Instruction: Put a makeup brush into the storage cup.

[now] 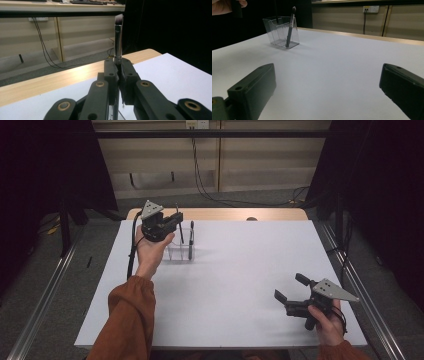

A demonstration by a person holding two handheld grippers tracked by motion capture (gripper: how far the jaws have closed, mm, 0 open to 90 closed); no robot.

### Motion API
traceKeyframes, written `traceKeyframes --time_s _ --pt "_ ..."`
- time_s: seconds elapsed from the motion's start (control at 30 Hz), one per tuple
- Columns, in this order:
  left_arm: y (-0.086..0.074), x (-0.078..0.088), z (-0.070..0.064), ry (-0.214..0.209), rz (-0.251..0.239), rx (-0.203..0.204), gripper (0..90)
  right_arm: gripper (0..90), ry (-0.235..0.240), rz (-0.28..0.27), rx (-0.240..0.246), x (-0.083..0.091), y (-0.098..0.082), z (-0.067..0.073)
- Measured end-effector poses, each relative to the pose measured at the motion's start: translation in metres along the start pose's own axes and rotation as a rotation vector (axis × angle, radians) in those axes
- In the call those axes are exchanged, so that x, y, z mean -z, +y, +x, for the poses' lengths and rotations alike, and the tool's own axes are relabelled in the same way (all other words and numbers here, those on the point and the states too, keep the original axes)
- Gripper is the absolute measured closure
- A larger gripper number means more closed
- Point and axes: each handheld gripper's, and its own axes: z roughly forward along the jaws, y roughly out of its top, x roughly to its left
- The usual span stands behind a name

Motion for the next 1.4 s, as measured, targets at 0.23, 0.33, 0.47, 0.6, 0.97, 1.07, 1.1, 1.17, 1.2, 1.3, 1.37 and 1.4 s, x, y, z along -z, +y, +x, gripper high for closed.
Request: traceKeyframes --time_s 0.23,0.33,0.47,0.6,0.97,1.07,1.1,1.17,1.2,1.3,1.37,1.4 --pt "-0.005 -0.009 -0.001 0.003 0.011 0.01 85.4 0.3 0.004 0.0 0.0 0.0 0.0 0.0" --pt "-0.007 -0.014 -0.005 -0.005 0.034 -0.008 85.4 0.5 0.0 0.003 0.003 0.0 0.0 0.0" --pt "-0.011 -0.016 -0.005 0.0 0.047 0.003 85.4 0.5 0.006 0.001 0.002 0.0 0.0 0.001" --pt "-0.012 -0.016 -0.004 -0.009 0.063 0.008 85.4 0.5 0.005 -0.001 0.0 0.001 0.0 0.001" --pt "-0.02 -0.017 -0.001 -0.012 0.092 0.022 85.3 0.6 0.001 0.002 0.006 0.0 0.0 0.001" --pt "-0.022 -0.018 -0.002 -0.013 0.102 0.017 85.3 0.7 0.001 0.001 0.008 0.0 0.0 0.001" --pt "-0.023 -0.018 -0.003 -0.01 0.109 0.011 85.4 0.6 0.002 0.0 0.009 0.0 0.0 0.001" --pt "-0.024 -0.019 -0.002 -0.007 0.115 0.013 85.3 0.7 0.001 0.003 0.007 0.0 0.0 0.001" --pt "-0.026 -0.019 -0.001 -0.007 0.113 0.019 85.3 0.6 0.001 0.002 0.006 0.0 0.0 0.001" --pt "-0.028 -0.02 -0.001 0.0 0.117 0.018 85.3 0.7 0.001 0.0 0.008 0.001 0.0 0.001" --pt "-0.031 -0.02 0.0 0.001 0.122 0.022 85.3 0.7 0.002 0.002 0.008 0.0 0.0 0.001" --pt "-0.031 -0.02 0.0 0.001 0.123 0.02 85.3 0.7 0.003 0.0 0.007 0.0 0.0 0.001"
